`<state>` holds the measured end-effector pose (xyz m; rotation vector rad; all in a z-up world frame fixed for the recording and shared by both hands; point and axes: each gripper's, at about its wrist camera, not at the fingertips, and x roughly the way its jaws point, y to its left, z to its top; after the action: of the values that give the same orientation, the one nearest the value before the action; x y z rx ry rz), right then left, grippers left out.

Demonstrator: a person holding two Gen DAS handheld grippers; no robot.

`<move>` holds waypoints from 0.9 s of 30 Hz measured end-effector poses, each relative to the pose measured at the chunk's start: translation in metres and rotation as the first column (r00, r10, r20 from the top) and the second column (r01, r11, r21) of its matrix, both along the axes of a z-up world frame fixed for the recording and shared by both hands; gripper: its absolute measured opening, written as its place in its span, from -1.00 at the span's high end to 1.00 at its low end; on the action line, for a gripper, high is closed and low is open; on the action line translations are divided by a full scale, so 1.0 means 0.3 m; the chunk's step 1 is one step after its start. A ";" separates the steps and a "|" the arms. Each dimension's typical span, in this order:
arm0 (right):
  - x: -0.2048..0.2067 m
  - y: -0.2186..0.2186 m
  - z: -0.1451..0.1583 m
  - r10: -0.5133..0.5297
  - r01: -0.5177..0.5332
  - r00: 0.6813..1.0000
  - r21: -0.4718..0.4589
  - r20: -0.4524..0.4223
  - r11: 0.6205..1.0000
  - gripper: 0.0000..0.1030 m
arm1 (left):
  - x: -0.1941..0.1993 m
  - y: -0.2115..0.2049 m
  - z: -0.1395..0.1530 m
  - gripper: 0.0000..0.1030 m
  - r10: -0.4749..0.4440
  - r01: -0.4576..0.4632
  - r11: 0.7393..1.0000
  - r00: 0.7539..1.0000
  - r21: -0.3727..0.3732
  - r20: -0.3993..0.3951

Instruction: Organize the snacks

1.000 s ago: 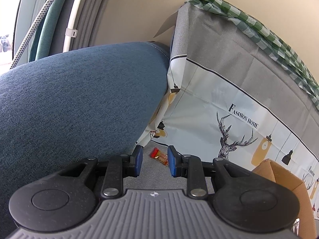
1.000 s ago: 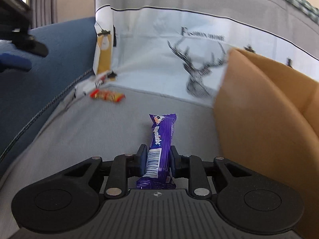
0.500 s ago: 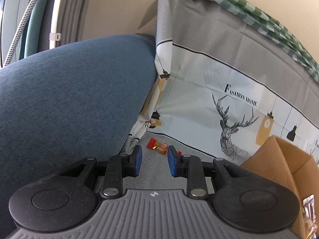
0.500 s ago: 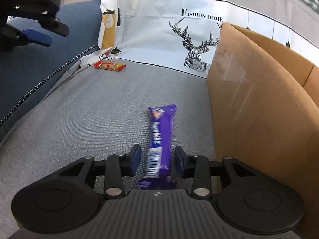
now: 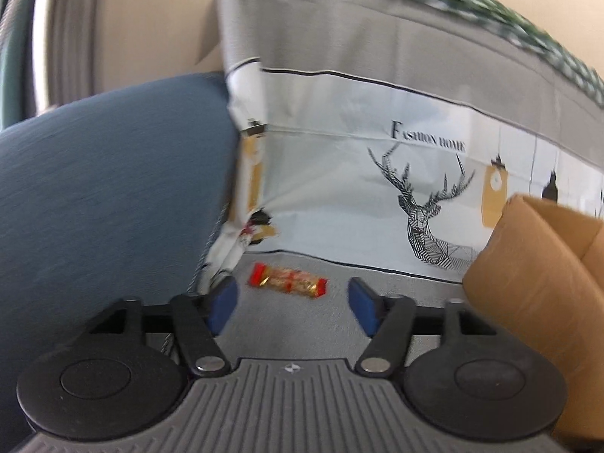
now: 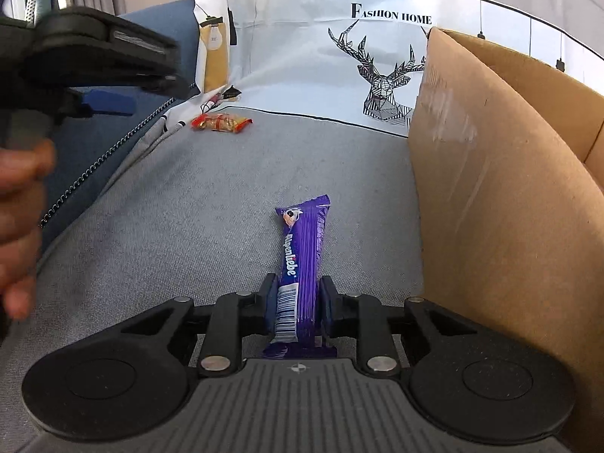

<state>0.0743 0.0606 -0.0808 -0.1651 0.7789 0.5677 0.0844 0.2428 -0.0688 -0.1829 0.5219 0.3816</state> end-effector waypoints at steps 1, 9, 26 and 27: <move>-0.001 0.001 0.000 0.003 -0.003 1.000 0.000 -0.004 1.000 0.53 | 0.025 0.000 -0.010 -0.50 -0.012 0.012 1.000 1.000 0.007 0.004; -0.015 0.003 -0.008 0.031 -0.031 0.999 -0.001 -0.012 1.000 0.52 | 0.229 0.083 -0.156 -0.62 0.006 -0.006 1.000 0.996 -0.004 -0.091; -0.027 -0.003 0.024 0.023 -0.023 1.000 0.022 0.011 0.999 0.53 | 0.171 0.044 -0.059 -0.10 -0.027 0.028 1.000 0.997 0.012 -0.068; -0.034 -0.006 0.034 0.020 -0.021 1.000 0.027 0.023 0.999 0.53 | 0.139 0.038 -0.028 -0.10 -0.026 0.027 1.000 0.998 0.013 -0.057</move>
<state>0.0643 0.0589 -0.0706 -0.1542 0.7478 0.5949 0.1261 0.2541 -0.0772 -0.1522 0.5766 0.3655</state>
